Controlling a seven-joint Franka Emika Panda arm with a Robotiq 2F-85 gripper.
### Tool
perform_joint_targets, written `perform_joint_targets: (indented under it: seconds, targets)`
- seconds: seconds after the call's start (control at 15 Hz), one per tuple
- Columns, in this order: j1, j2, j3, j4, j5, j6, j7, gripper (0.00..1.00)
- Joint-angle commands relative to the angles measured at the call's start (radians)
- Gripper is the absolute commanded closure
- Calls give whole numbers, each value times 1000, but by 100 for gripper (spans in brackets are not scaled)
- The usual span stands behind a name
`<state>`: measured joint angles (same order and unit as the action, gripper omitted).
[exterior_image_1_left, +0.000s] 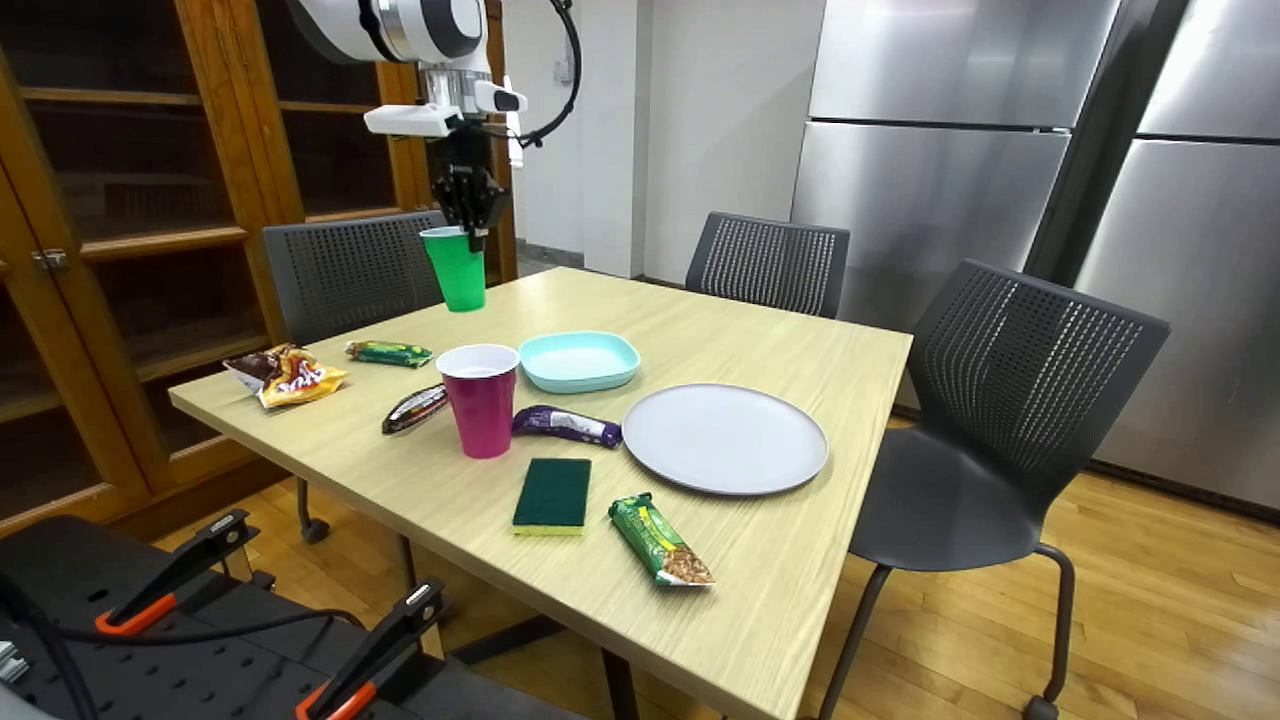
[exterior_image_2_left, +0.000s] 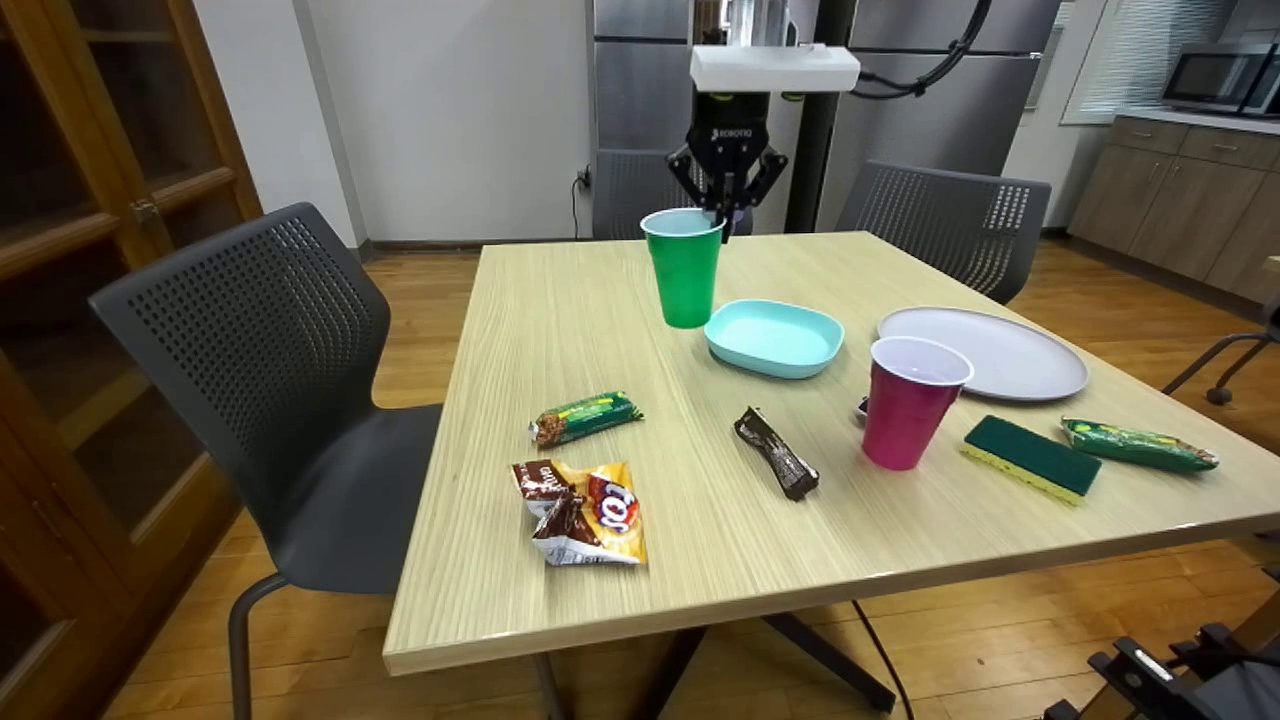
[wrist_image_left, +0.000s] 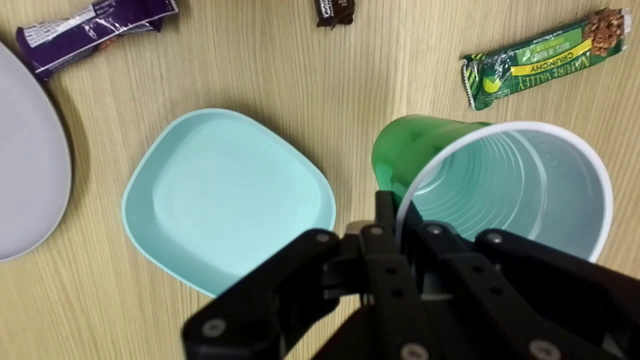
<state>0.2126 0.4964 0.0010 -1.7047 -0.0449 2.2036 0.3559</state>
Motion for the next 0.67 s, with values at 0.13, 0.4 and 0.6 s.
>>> perform_joint_targets:
  seconds: [0.13,0.4,0.6]
  targets:
    - [-58,-170,24,-112,37,-51,-128,99]
    - [-101,-247,8,-174,42,-39,-156,99]
    - [-143,-297,-3,-226,63,-27,-157,99]
